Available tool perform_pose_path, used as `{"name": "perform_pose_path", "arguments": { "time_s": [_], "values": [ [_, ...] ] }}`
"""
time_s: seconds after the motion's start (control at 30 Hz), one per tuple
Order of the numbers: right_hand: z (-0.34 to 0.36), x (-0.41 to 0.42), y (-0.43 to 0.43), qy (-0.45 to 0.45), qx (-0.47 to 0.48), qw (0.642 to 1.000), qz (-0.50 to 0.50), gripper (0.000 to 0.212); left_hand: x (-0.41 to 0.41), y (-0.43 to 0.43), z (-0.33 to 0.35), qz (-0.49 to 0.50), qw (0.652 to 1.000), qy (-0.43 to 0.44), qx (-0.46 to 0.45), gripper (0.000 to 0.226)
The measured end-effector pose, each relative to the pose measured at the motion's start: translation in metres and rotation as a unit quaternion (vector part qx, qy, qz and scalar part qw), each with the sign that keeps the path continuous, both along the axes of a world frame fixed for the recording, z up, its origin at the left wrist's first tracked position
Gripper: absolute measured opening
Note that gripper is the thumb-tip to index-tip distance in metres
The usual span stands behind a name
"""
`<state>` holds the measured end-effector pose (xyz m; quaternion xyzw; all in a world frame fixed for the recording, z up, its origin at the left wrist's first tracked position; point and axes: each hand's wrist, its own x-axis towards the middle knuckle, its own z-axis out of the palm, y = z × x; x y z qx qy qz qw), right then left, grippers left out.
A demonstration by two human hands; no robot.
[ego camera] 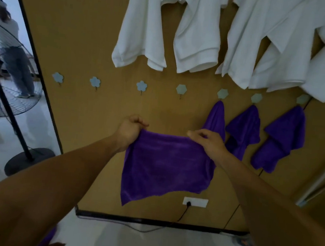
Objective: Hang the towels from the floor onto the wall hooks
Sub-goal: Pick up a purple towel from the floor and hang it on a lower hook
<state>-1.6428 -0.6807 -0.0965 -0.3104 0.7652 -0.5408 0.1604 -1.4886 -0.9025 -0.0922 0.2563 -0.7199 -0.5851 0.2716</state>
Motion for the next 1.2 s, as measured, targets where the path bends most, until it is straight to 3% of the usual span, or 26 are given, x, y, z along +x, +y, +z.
{"name": "perform_pose_path", "arguments": {
  "time_s": [0.07,0.13,0.23,0.33,0.47,0.6,0.87,1.03,1.2],
  "values": [
    [0.005,-0.005,-0.008,0.019,0.074,0.997,0.029,0.045,-0.013,-0.012,0.007,-0.041,0.998,-0.034,-0.045,0.030],
    [0.011,-0.011,-0.017,0.018,0.085,0.996,0.021,0.052,-0.024,-0.025,0.016,-0.120,0.988,-0.065,-0.074,0.024],
    [0.014,-0.019,-0.031,0.012,0.041,0.999,-0.015,0.039,-0.039,-0.040,0.028,-0.251,0.944,-0.148,-0.155,0.041],
    [0.013,-0.023,-0.042,-0.009,-0.015,0.998,-0.063,0.031,-0.058,-0.050,0.032,-0.305,0.915,-0.172,-0.199,0.033],
    [0.015,-0.039,-0.062,-0.014,-0.058,0.992,-0.108,0.033,-0.090,-0.060,0.032,-0.267,0.941,-0.115,-0.174,0.029],
    [0.015,-0.065,-0.087,0.038,-0.062,0.989,-0.128,0.014,-0.124,-0.066,0.027,-0.230,0.961,-0.071,-0.133,0.026],
    [0.019,-0.145,-0.136,0.097,-0.067,0.978,-0.172,0.031,-0.199,-0.098,0.025,-0.134,0.981,-0.043,-0.135,0.032],
    [0.015,-0.187,-0.167,0.142,-0.041,0.963,-0.226,0.038,-0.247,-0.109,0.018,-0.012,0.971,-0.042,-0.234,0.038],
    [0.003,-0.202,-0.184,0.159,-0.010,0.947,-0.277,0.036,-0.268,-0.103,0.004,0.061,0.947,-0.037,-0.315,0.024]
  ]
}}
